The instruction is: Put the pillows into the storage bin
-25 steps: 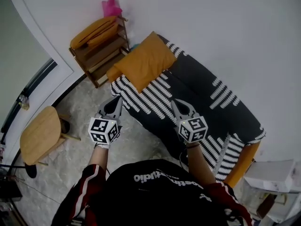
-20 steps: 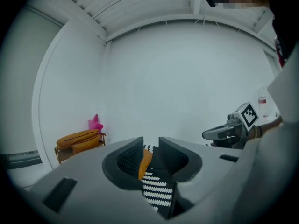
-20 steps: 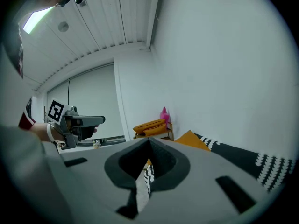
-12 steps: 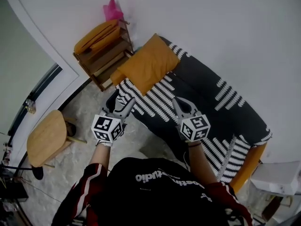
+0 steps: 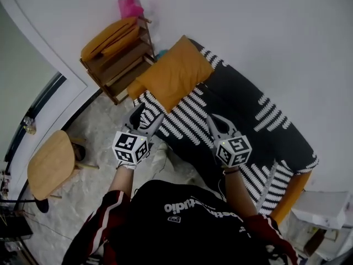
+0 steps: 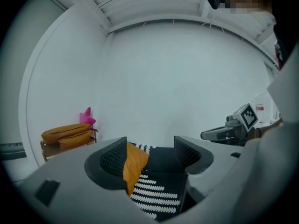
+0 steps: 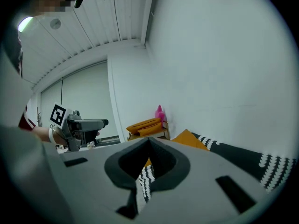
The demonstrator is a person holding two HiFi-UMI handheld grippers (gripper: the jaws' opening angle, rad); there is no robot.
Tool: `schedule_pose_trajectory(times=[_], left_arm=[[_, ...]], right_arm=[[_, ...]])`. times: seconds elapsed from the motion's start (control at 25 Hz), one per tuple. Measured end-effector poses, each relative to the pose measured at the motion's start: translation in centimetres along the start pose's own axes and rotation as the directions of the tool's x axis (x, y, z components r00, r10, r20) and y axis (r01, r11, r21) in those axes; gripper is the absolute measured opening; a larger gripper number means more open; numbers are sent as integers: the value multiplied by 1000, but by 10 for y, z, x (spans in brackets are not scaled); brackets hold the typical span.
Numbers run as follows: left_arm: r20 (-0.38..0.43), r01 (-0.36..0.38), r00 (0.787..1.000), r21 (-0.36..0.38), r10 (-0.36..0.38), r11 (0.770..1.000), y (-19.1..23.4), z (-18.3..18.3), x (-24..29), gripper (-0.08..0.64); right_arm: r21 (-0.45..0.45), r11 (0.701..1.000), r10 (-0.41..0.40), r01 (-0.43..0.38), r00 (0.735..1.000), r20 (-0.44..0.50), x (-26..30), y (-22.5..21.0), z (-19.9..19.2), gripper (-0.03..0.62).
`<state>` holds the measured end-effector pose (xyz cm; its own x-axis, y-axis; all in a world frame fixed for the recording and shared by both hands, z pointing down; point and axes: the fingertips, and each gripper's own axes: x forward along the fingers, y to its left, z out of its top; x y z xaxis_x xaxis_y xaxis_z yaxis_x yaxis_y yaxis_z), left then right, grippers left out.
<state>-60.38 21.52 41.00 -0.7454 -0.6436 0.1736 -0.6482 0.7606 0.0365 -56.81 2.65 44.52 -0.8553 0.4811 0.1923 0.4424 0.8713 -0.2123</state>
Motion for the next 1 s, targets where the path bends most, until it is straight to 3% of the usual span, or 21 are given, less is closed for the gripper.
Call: schedule_pose_trajectory(times=[0.6, 0.8, 1.0], left_arm=[[-111, 143, 984, -2, -142, 990, 179, -37, 172, 302], [-172, 225, 960, 8, -220, 974, 224, -57, 237, 302], [-240, 318, 921, 6, -308, 948, 261, -90, 302, 302]], right_arm=[[-2, 990, -138, 138, 988, -63, 184, -59, 17, 3], [2, 978, -206, 207, 971, -121, 235, -86, 6, 3], [4, 956, -286, 292, 941, -181, 257, -108, -14, 3]])
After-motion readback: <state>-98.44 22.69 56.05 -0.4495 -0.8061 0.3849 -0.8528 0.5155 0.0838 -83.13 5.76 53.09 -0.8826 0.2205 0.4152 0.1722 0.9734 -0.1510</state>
